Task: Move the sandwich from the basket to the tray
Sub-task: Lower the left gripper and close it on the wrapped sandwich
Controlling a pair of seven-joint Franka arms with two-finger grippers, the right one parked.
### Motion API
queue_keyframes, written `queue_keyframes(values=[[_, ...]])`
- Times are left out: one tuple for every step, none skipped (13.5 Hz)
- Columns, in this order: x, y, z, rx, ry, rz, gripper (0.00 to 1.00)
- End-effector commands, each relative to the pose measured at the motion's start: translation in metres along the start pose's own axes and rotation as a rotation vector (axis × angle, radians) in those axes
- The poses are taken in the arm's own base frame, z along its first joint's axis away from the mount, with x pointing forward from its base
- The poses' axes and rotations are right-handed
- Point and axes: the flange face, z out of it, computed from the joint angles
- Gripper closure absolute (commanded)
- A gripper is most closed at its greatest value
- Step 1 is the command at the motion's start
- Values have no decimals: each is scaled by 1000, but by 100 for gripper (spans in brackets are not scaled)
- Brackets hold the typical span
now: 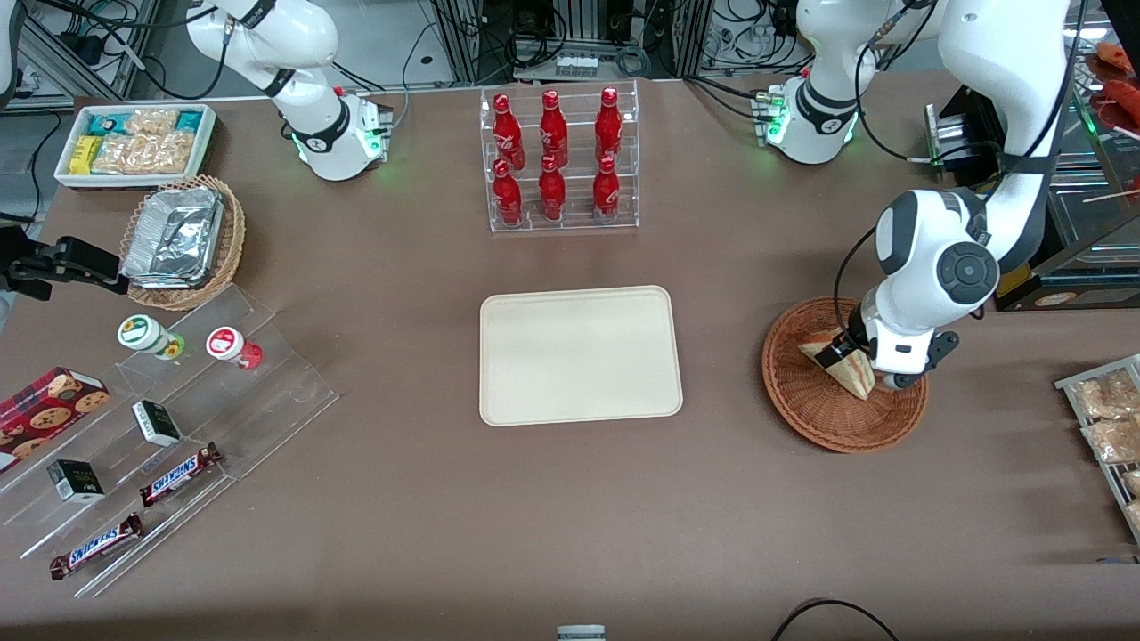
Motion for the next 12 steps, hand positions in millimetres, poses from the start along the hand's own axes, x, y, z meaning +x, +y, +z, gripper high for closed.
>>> queue_keyframes(values=[[1, 0, 12, 3, 13, -11, 0], [0, -1, 15, 6, 11, -10, 0], [-1, -2, 18, 9, 7, -12, 12], [-1, -3, 17, 10, 7, -12, 45], [-2, -4, 17, 12, 6, -8, 77], [-1, -7, 14, 24, 13, 0, 95], [-2, -8, 9, 36, 20, 10, 100], [-4, -9, 5, 47, 12, 12, 100], [-6, -9, -5, 54, 17, 21, 100], [-8, -8, -15, 62, 20, 28, 100], [-13, -3, -29, 67, 20, 41, 100], [-17, 5, -38, 78, 17, 59, 100]])
